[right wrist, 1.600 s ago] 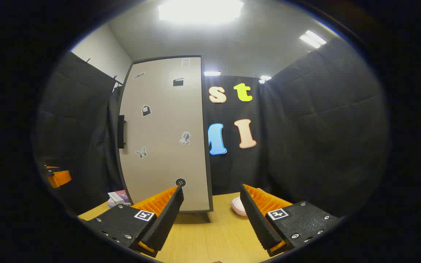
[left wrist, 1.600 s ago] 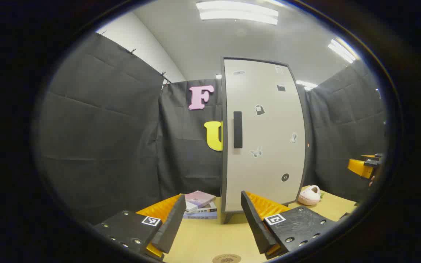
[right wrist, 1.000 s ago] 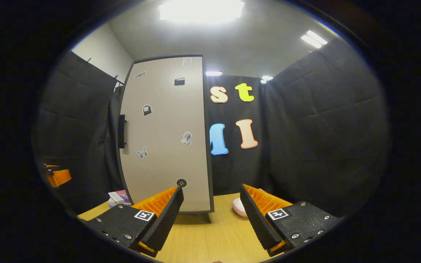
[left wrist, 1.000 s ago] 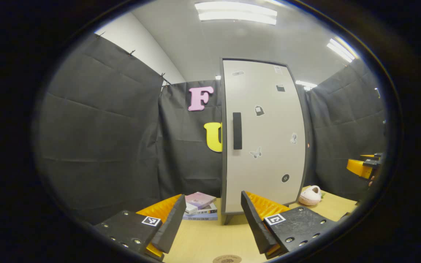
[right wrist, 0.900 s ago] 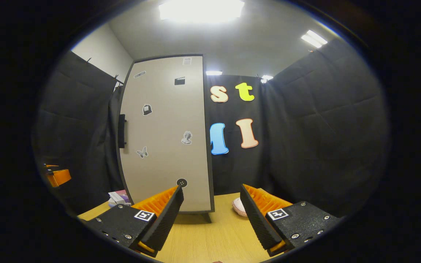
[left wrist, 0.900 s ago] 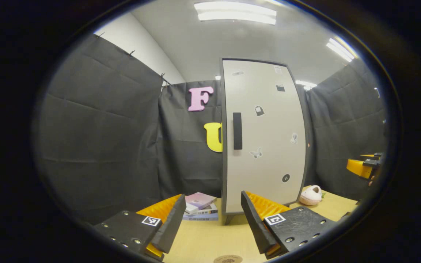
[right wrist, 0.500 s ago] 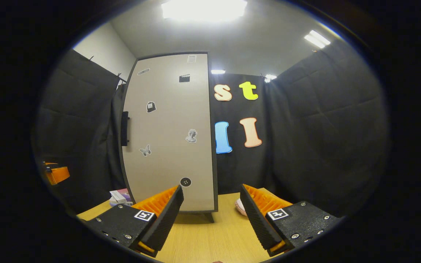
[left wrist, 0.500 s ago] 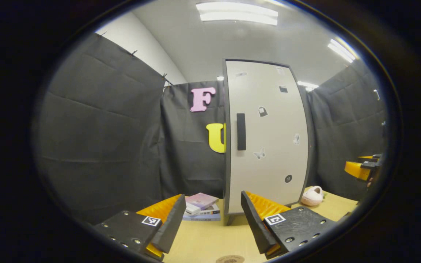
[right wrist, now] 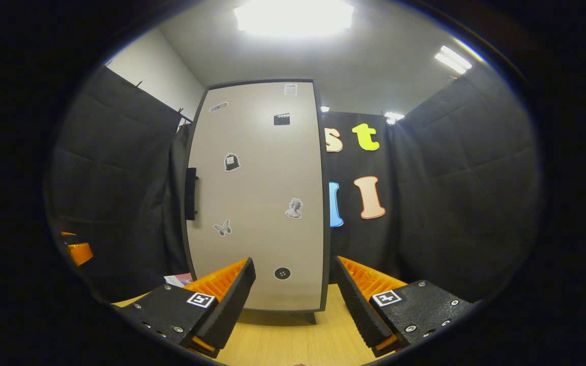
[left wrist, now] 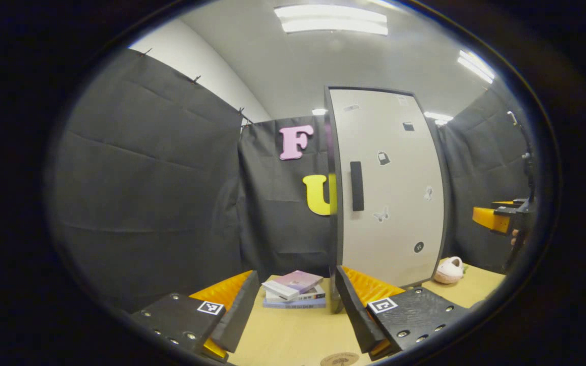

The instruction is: Open the cabinet door with the right hand, grasp the bottle in the cabinet with the left hand and place it on the coaster, then close the cabinet door with the right hand.

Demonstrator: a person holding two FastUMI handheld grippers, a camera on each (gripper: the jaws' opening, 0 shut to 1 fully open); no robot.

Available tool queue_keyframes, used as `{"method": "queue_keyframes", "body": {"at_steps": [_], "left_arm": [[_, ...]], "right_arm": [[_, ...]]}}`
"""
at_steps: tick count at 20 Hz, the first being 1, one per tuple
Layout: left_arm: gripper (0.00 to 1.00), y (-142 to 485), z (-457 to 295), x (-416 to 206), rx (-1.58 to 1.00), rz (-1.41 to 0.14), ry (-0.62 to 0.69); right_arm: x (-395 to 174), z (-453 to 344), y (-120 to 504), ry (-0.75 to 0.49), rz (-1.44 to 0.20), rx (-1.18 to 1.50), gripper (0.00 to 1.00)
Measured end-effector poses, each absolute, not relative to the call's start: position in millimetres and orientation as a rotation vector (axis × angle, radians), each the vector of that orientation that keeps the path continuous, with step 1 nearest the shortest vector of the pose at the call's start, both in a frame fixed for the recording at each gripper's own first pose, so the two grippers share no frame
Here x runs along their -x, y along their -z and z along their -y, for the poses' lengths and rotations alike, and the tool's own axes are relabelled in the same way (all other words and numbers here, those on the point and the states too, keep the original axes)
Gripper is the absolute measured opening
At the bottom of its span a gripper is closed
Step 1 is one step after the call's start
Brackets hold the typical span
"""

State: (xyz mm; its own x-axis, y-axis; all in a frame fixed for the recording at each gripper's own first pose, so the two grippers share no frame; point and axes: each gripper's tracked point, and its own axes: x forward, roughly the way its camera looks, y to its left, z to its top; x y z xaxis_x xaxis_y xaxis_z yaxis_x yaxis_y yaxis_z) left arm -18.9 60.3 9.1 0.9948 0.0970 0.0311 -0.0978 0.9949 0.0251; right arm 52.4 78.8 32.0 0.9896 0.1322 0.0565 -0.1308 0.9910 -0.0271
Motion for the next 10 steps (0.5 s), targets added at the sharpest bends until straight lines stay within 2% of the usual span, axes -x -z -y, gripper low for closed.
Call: {"method": "queue_keyframes", "body": {"at_steps": [1,2,10], "left_arm": [[0.91,-8,-65,22,-0.023,0.026,-0.107],[0.87,-7,-71,25,-0.024,0.023,-0.117],[0.87,-6,-132,57,-0.048,0.021,-0.238]], "right_arm": [[-57,-87,-35,-0.144,0.059,0.019,0.96],[-61,-95,-39,-0.158,0.06,0.012,0.96],[-86,-163,-66,-0.267,0.084,-0.021,0.96]]}}
